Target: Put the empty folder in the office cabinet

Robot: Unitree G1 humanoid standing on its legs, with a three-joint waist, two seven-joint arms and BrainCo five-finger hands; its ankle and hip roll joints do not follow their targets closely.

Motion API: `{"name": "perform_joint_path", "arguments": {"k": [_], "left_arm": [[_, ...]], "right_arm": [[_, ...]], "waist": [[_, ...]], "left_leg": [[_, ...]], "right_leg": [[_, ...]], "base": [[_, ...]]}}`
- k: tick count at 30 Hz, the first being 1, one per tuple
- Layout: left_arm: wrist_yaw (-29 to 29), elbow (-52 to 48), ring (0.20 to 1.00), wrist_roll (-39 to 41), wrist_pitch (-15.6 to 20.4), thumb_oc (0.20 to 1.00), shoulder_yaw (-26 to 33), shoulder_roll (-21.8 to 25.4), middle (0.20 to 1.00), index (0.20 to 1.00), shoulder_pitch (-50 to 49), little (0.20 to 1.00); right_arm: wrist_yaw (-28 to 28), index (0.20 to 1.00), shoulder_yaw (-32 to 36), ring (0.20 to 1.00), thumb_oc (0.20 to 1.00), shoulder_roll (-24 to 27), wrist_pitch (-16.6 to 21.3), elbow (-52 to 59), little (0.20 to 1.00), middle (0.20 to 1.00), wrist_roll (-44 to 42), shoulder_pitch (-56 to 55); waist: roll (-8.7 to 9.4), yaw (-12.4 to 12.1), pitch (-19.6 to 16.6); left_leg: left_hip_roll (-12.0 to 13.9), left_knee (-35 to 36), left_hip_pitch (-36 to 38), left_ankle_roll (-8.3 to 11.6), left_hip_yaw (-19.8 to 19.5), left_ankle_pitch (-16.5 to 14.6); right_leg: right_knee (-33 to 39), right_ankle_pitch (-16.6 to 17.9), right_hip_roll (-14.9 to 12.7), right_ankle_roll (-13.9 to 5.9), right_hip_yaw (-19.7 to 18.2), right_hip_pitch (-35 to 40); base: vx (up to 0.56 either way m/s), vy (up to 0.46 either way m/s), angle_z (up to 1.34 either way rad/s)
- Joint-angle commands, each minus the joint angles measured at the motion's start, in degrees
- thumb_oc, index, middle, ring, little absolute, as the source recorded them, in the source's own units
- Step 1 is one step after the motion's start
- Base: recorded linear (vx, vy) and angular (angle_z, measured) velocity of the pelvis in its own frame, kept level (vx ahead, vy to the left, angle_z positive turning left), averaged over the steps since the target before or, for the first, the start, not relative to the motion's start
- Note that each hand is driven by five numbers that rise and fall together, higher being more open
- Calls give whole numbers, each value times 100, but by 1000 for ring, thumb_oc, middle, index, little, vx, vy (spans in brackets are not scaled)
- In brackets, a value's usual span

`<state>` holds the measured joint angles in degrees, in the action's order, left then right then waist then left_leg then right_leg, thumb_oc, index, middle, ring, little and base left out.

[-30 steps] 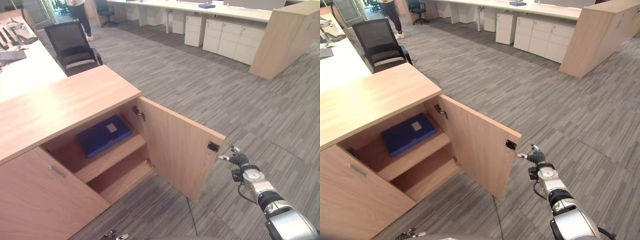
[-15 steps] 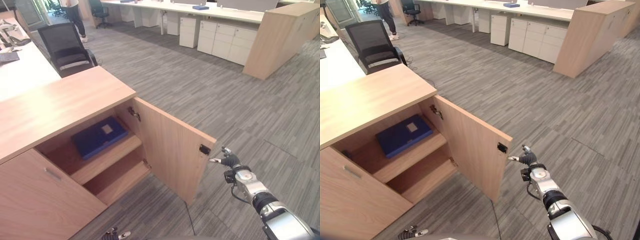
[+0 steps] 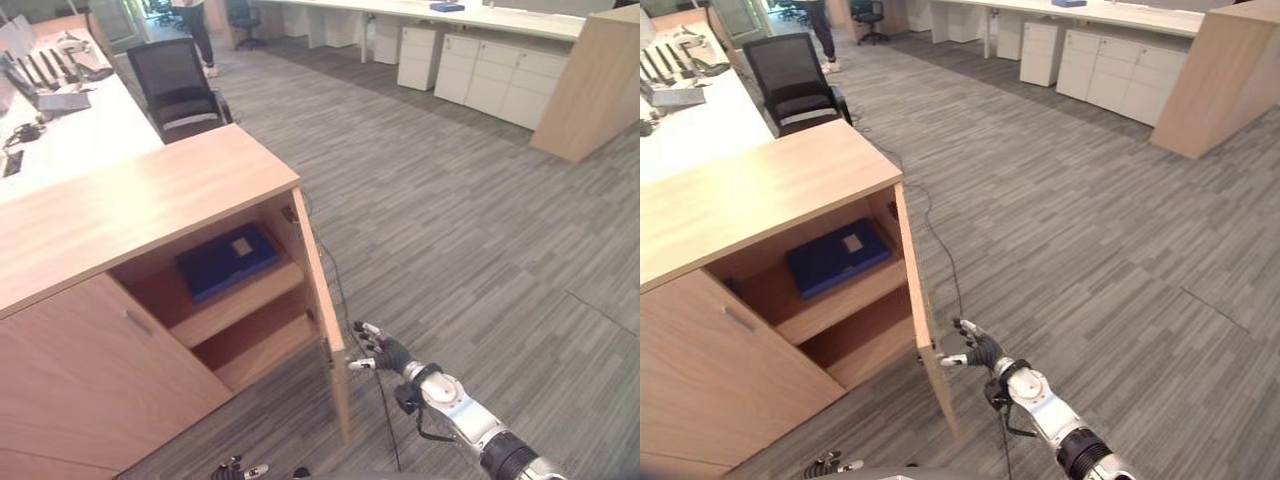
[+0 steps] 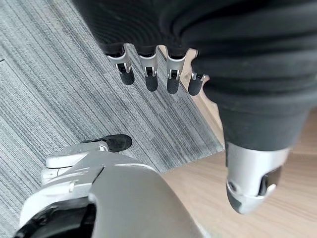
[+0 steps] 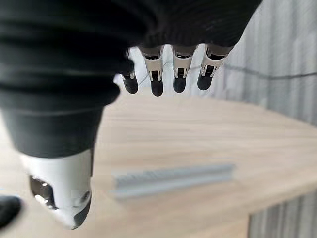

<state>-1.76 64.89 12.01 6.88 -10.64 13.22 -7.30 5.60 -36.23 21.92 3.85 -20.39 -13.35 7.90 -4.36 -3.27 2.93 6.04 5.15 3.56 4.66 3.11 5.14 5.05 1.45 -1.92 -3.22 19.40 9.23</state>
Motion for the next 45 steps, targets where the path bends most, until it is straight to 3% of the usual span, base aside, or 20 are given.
{"name": "perform_joint_path", "arguments": {"k": [1, 5, 7, 8, 9, 12, 13, 14, 15, 17, 19, 21, 22, 23, 24, 29, 37, 41, 45], "left_arm": [[72, -12, 1000, -34, 128, 1000, -97, 331, 1000, 1000, 610, 1000], [129, -98, 1000, 19, 138, 1000, -159, 315, 1000, 1000, 727, 1000], [137, -123, 1000, -1, 90, 1000, -206, 251, 1000, 1000, 833, 1000], [140, -111, 1000, -49, 46, 1000, -198, 232, 1000, 1000, 804, 1000], [122, -28, 1000, -159, 7, 1000, -173, 227, 1000, 1000, 652, 1000], [51, 105, 1000, -497, -84, 1000, -152, 287, 1000, 1000, 529, 1000], [5, -10, 1000, -442, -88, 1000, -143, 355, 1000, 1000, 514, 1000], [-13, -135, 1000, -396, -91, 1000, -160, 426, 1000, 1000, 517, 1000], [-10, -159, 1000, -336, -86, 1000, -196, 444, 1000, 1000, 651, 1000], [78, -53, 1000, -333, -76, 1000, -193, 505, 1000, 1000, 747, 1000], [19, -128, 1000, -110, -7, 1000, -432, 596, 1000, 1000, 887, 1000], [7, -121, 1000, -84, 14, 1000, -548, 628, 1000, 1000, 1000, 1000], [-7, -65, 1000, -81, 26, 1000, -620, 643, 1000, 1000, 1076, 1000], [-8, -59, 1000, -79, 28, 1000, -623, 639, 1000, 1000, 1086, 1000], [-30, 11, 1000, -56, 32, 1000, -648, 658, 1000, 1000, 1106, 1000], [-86, 233, 1000, -137, 24, 1000, -668, 623, 1000, 1000, 851, 1000], [-219, 200, 1000, -45, -3, 1000, -703, 597, 1000, 1000, 688, 1000], [-226, 170, 1000, 18, -2, 1000, -647, 574, 1000, 1000, 661, 1000], [-142, 217, 1000, 144, -5, 1000, -400, 408, 1000, 1000, 702, 1000]], "right_arm": [[89, 1000, -59, 1000, 1000, -411, 465, 158, 1000, 1000, 49, 746], [-18, 1000, -73, 1000, 1000, -384, 491, 147, 1000, 1000, 6, 886], [-135, 1000, -69, 1000, 1000, -354, 476, 64, 1000, 1000, 51, 1040], [-232, 1000, -25, 1000, 1000, -347, 411, -24, 1000, 1000, 119, 1144], [-262, 1000, 99, 1000, 1000, -337, 357, -29, 1000, 1000, 137, 1111], [-474, 1000, 648, 1000, 1000, -334, 321, -288, 1000, 1000, -2, 1162], [-643, 1000, 869, 1000, 1000, -364, 330, -627, 1000, 1000, -116, 1303], [-734, 1000, 1001, 1000, 1000, -376, 333, -842, 1000, 1000, -171, 1454], [-886, 1000, 1183, 1000, 1000, -486, 283, -1070, 1000, 1000, -202, 1709], [-1035, 1000, 1448, 1000, 1000, -424, 316, -1291, 1000, 1000, -337, 1784], [-1304, 1000, 1973, 1000, 1000, 53, 393, -1886, 1000, 1000, -828, 2005], [-1393, 1000, 2171, 1000, 1000, 244, 429, -2149, 1000, 1000, -1015, 2135], [-1460, 1000, 2385, 1000, 1000, 435, 428, -2516, 1000, 1000, -1206, 2264], [-1450, 1000, 2385, 1000, 1000, 443, 439, -2538, 1000, 1000, -1214, 2279], [-1472, 1000, 2548, 1000, 1000, 622, 410, -3038, 1000, 1000, -1435, 2437], [-1366, 1000, 2520, 1000, 1000, 906, 242, -4077, 1000, 1000, -1485, 3024], [-1287, 1000, 2527, 1000, 1000, 1270, 102, -5096, 1000, 1000, -1356, 3422], [-1232, 1000, 2541, 1000, 1000, 1121, 126, -5000, 1000, 1000, -1383, 3189], [-1141, 1000, 2473, 1000, 1000, 320, 320, -3666, 1000, 1000, -1410, 1951]], "waist": [[457, -241, 391], [484, -335, 535], [502, -239, 565], [522, -118, 512], [484, -98, 427], [629, -339, 237], [675, -434, 231], [672, -479, 299], [691, -467, 444], [657, -455, 504], [590, -218, 529], [620, -161, 517], [668, -101, 505], [659, -91, 521], [728, -39, 494], [833, -202, 269], [722, -265, 132], [652, -214, 80], [544, 66, 110]], "left_leg": [[2, -255, -279, 369, -325, -53], [68, -851, -809, 477, -168, -36], [471, -1187, -1017, 439, 802, 34], [932, -1382, -895, 412, 1829, 24], [992, -1286, -719, 408, 2178, 10], [541, -890, -681, 160, 1920, -137], [359, -758, -559, 65, 1729, -362], [284, -752, -579, -100, 1809, -330], [175, -755, -548, -229, 1673, -421], [150, -678, -524, -279, 1456, -432], [-30, -383, -273, -227, 747, -455], [-67, -300, -207, -150, 521, -476], [-136, -237, -135, -111, 289, -509], [-133, -234, -120, -111, 272, -515], [-198, -212, -55, -102, 102, -564], [-223, -126, 84, -76, 102, -611], [-112, -49, 188, 28, 60, -603], [-62, -17, 221, 68, 120, -583], [-41, -15, 278, 67, 315, -589]], "right_leg": [[-71, -335, -598, -495, -142, -44], [-24, -326, -745, -512, 173, -12], [-5, -300, -881, -531, 433, -36], [-9, -297, -938, -540, 690, 17], [-36, -320, -933, -560, 842, 128], [-372, -267, -1224, -665, 1179, 228], [-989, -372, -1398, -781, 1152, 59], [-1509, -163, -1618, -835, 1239, -206], [-2428, 196, -1877, -1052, 937, -586], [-2873, 228, -1752, -1108, 483, -908], [-2148, -281, -1231, -952, -287, -1060], [-1436, -129, -1254, -920, -451, -1080], [-1138, 129, -1294, -995, -692, -1240], [-1128, 125, -1291, -999, -673, -1211], [-934, 200, -1260, -1040, -976, -1188], [-529, 337, -1287, -1075, -977, -806], [-108, 307, -1178, -1049, -780, -446], [-52, 264, -1145, -1031, -757, -406], [-54, 280, -1133, -1001, -878, -465]], "base": [[-147, -37, 65], [-135, 31, 83], [-118, 154, 108], [-79, 258, 115], [28, 319, 121], [169, 306, 148], [114, 290, 178], [123, 319, 150], [19, 231, 112], [110, 108, 101], [273, -37, 103], [220, -166, 113], [164, -129, 127], [181, -118, 128], [99, -80, 101], [96, -89, 41], [50, -83, -10], [14, -42, -5], [-12, 29, -20]]}}
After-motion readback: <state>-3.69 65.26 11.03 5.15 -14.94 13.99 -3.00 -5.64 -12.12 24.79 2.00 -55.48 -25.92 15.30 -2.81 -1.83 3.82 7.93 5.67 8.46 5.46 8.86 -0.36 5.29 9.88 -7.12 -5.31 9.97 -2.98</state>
